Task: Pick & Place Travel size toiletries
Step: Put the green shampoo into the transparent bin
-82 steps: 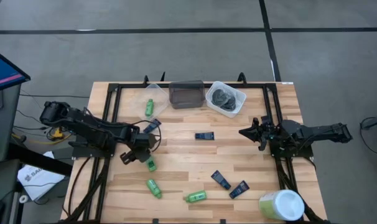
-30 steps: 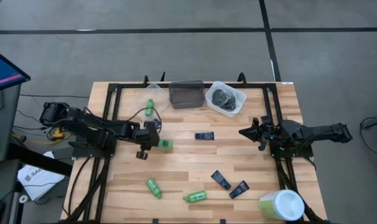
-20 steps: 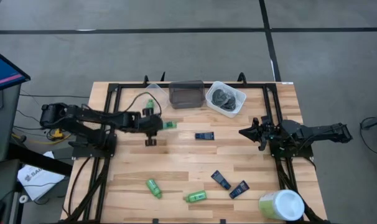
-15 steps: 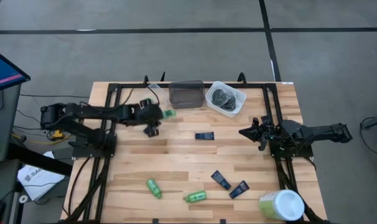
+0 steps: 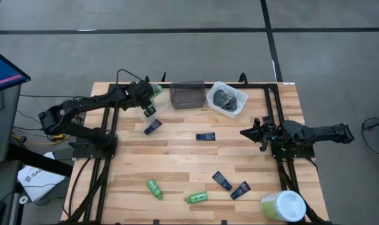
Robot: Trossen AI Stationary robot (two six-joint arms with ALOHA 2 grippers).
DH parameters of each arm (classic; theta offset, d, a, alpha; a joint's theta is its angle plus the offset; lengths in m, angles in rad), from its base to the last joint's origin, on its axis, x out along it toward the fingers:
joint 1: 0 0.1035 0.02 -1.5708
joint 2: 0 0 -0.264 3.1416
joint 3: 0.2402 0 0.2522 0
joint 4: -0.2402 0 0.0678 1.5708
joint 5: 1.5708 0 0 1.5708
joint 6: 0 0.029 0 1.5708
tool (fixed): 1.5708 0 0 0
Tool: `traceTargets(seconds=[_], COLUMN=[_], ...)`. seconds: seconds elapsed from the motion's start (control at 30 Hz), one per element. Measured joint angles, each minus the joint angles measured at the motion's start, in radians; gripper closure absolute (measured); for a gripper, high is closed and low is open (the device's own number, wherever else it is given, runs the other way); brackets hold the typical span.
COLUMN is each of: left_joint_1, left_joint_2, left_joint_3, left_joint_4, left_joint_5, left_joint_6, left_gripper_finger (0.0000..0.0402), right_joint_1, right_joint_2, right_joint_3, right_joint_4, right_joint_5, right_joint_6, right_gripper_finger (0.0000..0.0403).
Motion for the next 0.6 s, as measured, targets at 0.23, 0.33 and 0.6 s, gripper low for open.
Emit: traceTargets(seconds=[0.23,0.33,0.6], left_joint_1=[0.022,0.029,0.089], left_joint_2=[0.000,0.000,0.000], left_joint_3=[-0.001,-0.013,-0.059], left_joint_4=[-0.014,-0.014,-0.012], left_joint_5=[0.102,0.102,0.112], left_joint_6=[-0.003,-0.003,-0.029], left_gripper_finger=[0.0309,0.0309,0.0309], right_joint_1=[0.000,0.000,0.000], right_joint_2=[0.000,0.000,0.000], right_joint_3=[0.000,0.000,0.000], right_joint_4=[0.000,0.000,0.000], right_joint_5=[0.000,0.000,0.000], right_joint_6=[0.000,0.000,0.000], right_gripper_finger=[0.0403,0.0403,0.0403])
